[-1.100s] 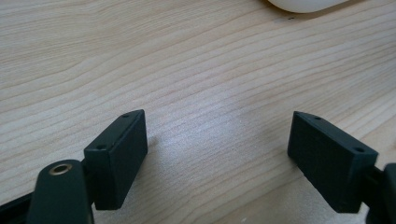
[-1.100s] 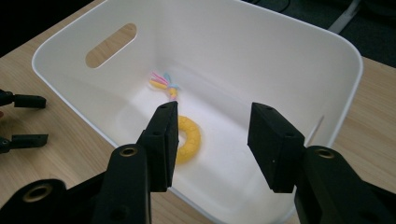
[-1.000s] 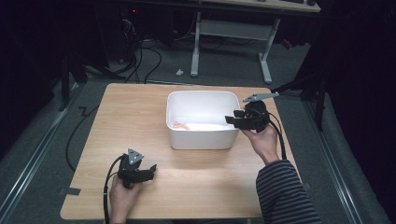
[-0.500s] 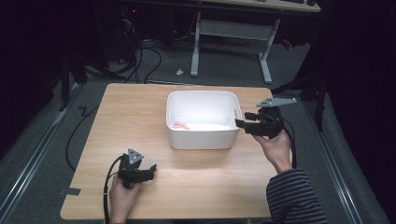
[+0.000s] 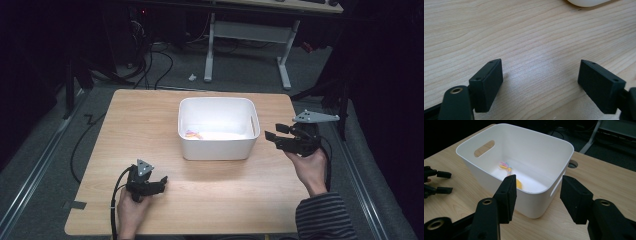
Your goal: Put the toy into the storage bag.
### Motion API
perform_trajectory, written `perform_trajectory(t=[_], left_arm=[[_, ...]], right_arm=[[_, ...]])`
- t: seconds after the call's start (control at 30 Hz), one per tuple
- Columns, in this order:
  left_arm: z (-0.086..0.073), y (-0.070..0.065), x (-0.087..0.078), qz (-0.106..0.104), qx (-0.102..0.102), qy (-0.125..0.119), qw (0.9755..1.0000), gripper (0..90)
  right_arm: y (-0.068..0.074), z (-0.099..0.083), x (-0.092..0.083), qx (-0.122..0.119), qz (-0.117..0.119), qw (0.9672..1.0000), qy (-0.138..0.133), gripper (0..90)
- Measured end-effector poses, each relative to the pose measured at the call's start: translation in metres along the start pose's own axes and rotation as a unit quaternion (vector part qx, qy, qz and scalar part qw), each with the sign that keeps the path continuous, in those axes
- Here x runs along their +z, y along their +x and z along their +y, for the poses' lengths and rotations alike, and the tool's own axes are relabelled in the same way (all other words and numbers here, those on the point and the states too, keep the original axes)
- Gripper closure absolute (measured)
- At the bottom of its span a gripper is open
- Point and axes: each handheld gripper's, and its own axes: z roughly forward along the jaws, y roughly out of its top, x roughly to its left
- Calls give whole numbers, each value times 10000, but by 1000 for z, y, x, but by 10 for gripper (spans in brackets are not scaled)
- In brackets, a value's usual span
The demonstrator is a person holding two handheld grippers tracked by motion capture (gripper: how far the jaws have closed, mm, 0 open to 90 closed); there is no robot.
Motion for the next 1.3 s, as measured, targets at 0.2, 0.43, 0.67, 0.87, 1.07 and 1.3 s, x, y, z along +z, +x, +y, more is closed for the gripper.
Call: perform_trajectory(t=[0.2, 0.43, 0.67, 0.87, 1.07, 1.3], left_arm=[[0, 0, 0, -2, -2, -1, 10000, 205], [0, 0, 0, -2, -1, 1, 10000, 205], [0, 0, 0, -1, -2, -1, 10000, 205], [0, 0, 0, -2, -2, -1, 10000, 206], [0, 0, 0, -2, -2, -1, 10000, 206], [0, 0, 0, -2, -2, -1, 10000, 206]], right_arm=[[0, -10, -14, 107, -43, 9999, -126, 475], [2, -14, -30, 116, -122, 9995, -260, 476], [-3, -31, -38, 301, -217, 9988, -308, 478], [-6, -47, -45, 474, -293, 9975, -437, 485], [-5, -58, -50, 508, -319, 9972, -453, 493], [-10, -76, -49, 694, -340, 9960, -450, 495]])
